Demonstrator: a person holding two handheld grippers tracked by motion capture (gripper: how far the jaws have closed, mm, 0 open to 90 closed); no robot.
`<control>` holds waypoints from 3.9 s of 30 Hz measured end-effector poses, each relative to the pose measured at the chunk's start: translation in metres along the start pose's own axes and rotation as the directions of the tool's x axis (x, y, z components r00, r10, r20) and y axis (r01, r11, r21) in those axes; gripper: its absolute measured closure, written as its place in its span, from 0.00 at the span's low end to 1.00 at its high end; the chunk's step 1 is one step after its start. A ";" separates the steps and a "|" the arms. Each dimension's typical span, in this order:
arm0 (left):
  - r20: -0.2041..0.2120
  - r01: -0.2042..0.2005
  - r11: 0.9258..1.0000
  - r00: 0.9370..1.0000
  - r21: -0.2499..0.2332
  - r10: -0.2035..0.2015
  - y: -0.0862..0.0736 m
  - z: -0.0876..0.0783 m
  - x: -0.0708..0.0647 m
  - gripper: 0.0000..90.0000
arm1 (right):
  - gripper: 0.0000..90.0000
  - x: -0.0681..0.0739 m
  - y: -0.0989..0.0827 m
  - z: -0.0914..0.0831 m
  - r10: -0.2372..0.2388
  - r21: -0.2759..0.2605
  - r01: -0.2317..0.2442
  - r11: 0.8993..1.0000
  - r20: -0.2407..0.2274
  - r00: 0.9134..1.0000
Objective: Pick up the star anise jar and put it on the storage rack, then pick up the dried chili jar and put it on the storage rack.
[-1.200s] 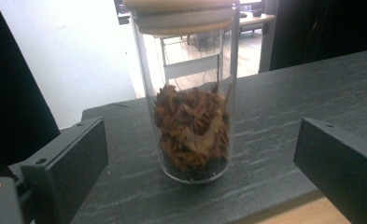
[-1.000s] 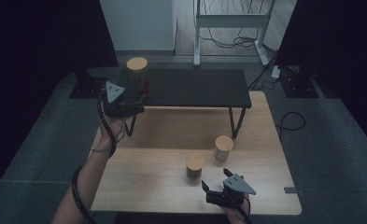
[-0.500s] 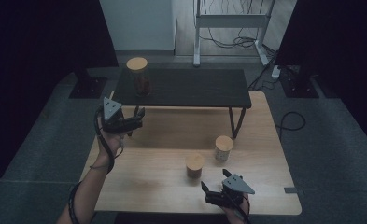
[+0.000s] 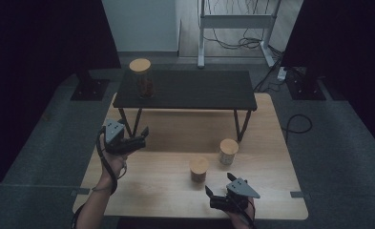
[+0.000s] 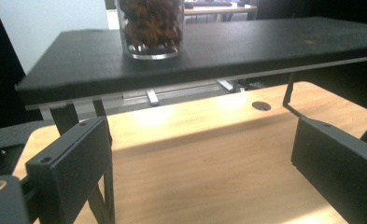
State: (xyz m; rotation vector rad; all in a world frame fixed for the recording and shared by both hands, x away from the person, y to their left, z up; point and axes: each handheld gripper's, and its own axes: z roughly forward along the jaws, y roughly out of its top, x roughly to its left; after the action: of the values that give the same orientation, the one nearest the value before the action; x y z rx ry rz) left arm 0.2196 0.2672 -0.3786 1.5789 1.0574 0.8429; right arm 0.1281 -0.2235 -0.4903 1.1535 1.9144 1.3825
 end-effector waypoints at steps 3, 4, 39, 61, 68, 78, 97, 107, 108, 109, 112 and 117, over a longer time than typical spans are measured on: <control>0.002 0.006 1.000 1.000 0.007 -0.006 -0.010 -0.004 -0.003 0.05 | 0.04 0.000 0.000 0.000 0.002 0.000 -0.002 1.000 0.000 1.000; 0.006 0.007 1.000 1.000 0.013 -0.007 -0.014 -0.005 -0.005 0.05 | 0.04 0.000 0.000 0.000 0.002 0.000 -0.002 1.000 0.000 1.000; 0.038 0.061 0.996 0.997 0.069 -0.064 -0.052 -0.013 -0.001 0.05 | 0.03 -0.003 0.002 0.001 -0.017 0.014 0.017 1.000 -0.027 0.999; 0.067 0.047 0.995 0.996 0.087 -0.053 -0.055 -0.007 0.001 0.04 | 0.00 0.005 0.008 0.008 -0.053 0.069 0.056 0.996 -0.039 0.998; 0.069 0.056 0.995 0.996 0.083 -0.061 -0.055 -0.010 0.003 0.04 | 0.00 0.010 0.010 0.009 -0.068 0.073 0.070 0.995 -0.034 0.997; 0.081 0.101 0.992 0.991 0.078 -0.107 -0.056 -0.013 0.011 0.04 | 0.00 0.016 0.014 0.012 -0.092 0.086 0.094 0.992 -0.023 0.995; 0.098 0.081 0.992 0.991 0.097 -0.090 -0.058 -0.010 0.010 0.04 | 0.00 0.010 0.034 0.043 -0.096 0.119 0.103 0.988 -0.066 0.993; 0.098 0.080 0.992 0.991 0.101 -0.090 -0.059 -0.009 0.010 0.04 | 0.00 0.011 0.037 0.057 -0.111 0.123 0.120 0.985 -0.077 0.991; 0.097 0.081 0.992 0.991 0.101 -0.091 -0.059 -0.009 0.011 0.04 | 0.00 0.011 0.038 0.059 -0.112 0.127 0.121 0.985 -0.077 0.991; 0.096 0.083 0.991 0.991 0.101 -0.093 -0.059 -0.009 0.011 0.04 | 0.00 0.012 0.039 0.061 -0.112 0.128 0.122 0.984 -0.077 0.991; 0.093 0.084 0.991 0.991 0.099 -0.094 -0.059 -0.010 0.012 0.04 | 0.00 0.012 0.042 0.067 -0.122 0.136 0.131 0.982 -0.074 0.990; 0.090 0.088 0.991 0.991 0.101 -0.097 -0.059 -0.010 0.014 0.05 | 0.00 0.012 0.046 0.078 -0.126 0.153 0.137 0.979 -0.081 0.989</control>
State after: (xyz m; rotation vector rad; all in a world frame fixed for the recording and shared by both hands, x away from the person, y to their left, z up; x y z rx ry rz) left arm 0.2029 0.2894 -0.4336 1.6209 1.1082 0.6570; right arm 0.1990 -0.1681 -0.4739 1.0394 2.1425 1.2349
